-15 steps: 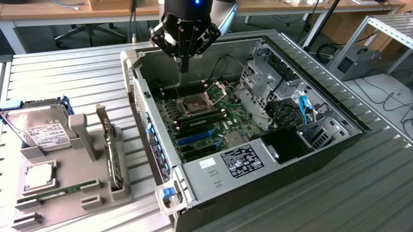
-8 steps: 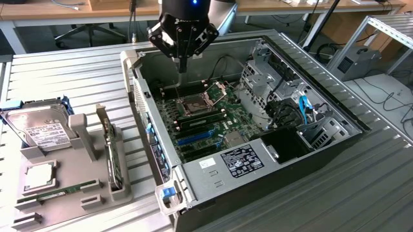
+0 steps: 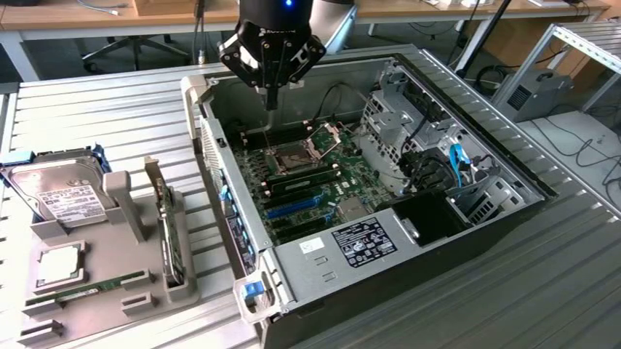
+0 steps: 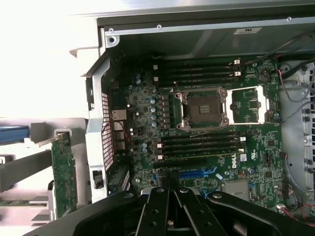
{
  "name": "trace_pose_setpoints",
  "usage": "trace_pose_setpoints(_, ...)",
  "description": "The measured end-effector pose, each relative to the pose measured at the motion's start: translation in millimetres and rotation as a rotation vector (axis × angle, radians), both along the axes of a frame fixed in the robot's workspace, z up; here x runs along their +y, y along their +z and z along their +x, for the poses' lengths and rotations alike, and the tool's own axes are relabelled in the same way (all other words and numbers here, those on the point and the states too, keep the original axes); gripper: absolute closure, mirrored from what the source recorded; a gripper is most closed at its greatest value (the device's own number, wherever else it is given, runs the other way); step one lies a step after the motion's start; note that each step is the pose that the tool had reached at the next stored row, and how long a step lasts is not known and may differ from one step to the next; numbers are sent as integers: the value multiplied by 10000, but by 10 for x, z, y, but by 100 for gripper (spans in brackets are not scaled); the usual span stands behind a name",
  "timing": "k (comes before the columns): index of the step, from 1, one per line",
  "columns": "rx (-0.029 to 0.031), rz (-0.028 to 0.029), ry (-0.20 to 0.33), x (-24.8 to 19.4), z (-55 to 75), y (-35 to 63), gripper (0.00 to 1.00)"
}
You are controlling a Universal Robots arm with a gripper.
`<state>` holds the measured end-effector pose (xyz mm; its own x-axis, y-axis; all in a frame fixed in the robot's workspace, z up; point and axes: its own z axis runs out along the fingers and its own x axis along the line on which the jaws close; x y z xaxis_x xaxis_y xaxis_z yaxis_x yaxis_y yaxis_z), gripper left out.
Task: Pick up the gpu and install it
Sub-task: 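Reach for the gpu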
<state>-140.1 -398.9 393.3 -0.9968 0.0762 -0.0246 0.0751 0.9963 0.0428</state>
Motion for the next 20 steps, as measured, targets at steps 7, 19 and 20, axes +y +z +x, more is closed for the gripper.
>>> trace_pose_setpoints(7,0,-3,0,0,-23,0,89)
trace_pose_setpoints(19,0,-17,0,0,-71,0,89)
trace_pose_setpoints(20,0,-18,0,0,-75,0,89)
